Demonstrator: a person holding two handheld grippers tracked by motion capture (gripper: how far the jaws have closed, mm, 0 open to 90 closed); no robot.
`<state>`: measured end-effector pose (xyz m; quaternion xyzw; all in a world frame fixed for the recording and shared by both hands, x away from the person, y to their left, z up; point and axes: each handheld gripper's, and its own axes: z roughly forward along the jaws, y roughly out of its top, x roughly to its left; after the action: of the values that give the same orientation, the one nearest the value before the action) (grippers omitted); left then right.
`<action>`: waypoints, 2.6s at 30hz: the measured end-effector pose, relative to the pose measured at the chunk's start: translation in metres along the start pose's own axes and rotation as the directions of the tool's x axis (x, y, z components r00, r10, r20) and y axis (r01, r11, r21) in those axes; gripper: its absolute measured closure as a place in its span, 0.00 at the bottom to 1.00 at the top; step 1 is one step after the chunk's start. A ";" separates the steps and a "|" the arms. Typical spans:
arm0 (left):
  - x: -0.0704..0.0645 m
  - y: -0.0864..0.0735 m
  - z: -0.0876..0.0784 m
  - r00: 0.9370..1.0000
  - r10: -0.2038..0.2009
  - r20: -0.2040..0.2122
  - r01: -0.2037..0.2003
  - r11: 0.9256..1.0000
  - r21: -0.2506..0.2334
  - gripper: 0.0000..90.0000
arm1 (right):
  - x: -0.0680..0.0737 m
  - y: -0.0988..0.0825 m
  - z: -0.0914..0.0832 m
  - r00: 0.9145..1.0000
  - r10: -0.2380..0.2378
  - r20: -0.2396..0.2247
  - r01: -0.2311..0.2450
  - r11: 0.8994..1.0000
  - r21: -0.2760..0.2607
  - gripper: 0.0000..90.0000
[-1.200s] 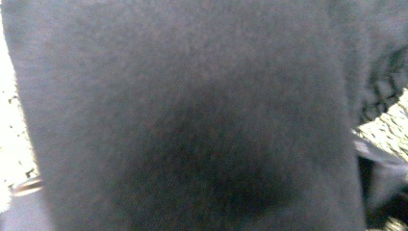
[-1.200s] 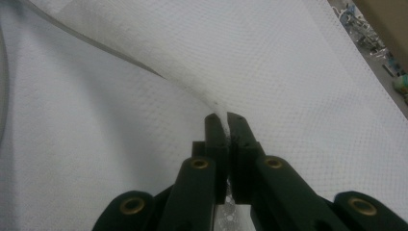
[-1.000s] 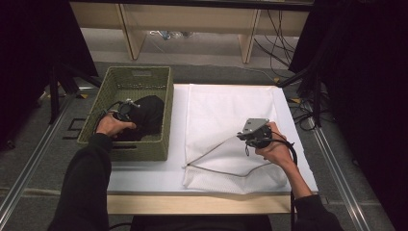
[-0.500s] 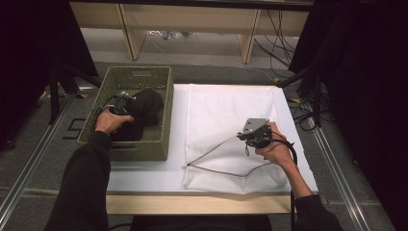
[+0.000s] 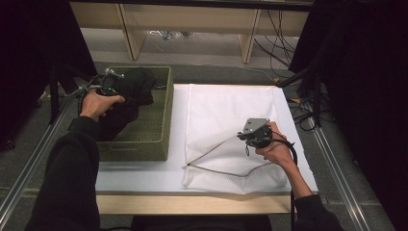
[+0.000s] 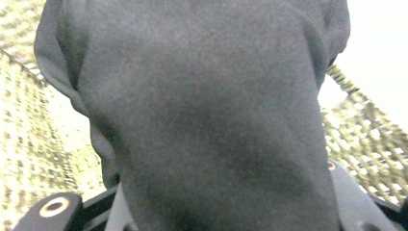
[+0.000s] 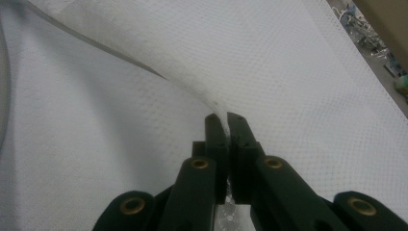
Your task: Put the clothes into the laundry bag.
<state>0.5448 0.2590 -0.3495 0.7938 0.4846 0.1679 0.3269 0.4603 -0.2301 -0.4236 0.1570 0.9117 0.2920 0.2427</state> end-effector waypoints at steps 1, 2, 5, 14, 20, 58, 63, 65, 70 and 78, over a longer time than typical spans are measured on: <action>-0.001 0.002 -0.004 1.000 -0.004 0.005 0.004 1.000 -0.004 0.64 | 0.000 0.000 0.000 1.000 0.001 -0.003 -0.001 1.000 0.000 0.99; -0.002 0.004 -0.007 1.000 -0.002 0.006 0.002 1.000 -0.008 0.63 | 0.000 0.000 0.000 1.000 0.001 -0.002 -0.001 1.000 0.001 0.99; -0.005 0.009 -0.016 1.000 -0.003 0.027 0.003 1.000 -0.014 0.63 | 0.000 0.000 0.000 1.000 -0.002 0.000 0.002 1.000 0.002 0.99; -0.016 0.028 -0.044 0.998 0.046 0.049 -0.046 0.999 -0.007 0.63 | -0.002 0.000 0.000 1.000 -0.023 0.007 0.023 1.000 0.011 0.99; -0.032 0.040 -0.060 0.993 0.073 0.098 -0.073 0.997 -0.007 0.63 | -0.001 0.000 0.001 1.000 -0.019 -0.002 0.019 1.000 0.010 0.99; -0.204 -0.018 -0.111 0.790 0.161 0.591 -0.164 0.985 -0.049 0.63 | -0.002 0.001 -0.003 1.000 0.021 -0.009 -0.021 1.000 -0.019 0.99; -0.227 -0.036 -0.092 0.755 0.184 0.629 -0.202 0.978 -0.044 0.63 | -0.005 0.003 -0.009 0.999 0.035 -0.008 -0.035 0.998 -0.053 0.99; -0.234 -0.042 -0.080 0.737 0.194 0.648 -0.219 0.975 -0.042 0.63 | -0.006 0.003 -0.010 0.999 0.032 -0.008 -0.033 0.998 -0.053 0.99; -0.248 -0.061 -0.047 0.710 0.141 0.690 -0.195 0.981 0.001 0.62 | -0.007 0.003 -0.012 0.999 0.034 -0.008 -0.034 0.998 -0.061 0.99; -0.271 -0.081 0.003 0.662 0.114 0.741 -0.193 0.981 0.022 0.62 | -0.008 0.003 -0.015 0.999 0.036 -0.019 -0.037 0.997 -0.068 0.99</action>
<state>0.3646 0.0456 -0.3933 0.8471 0.2507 -0.1629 0.4393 0.4592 -0.2376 -0.4084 0.1625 0.9002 0.3290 0.2345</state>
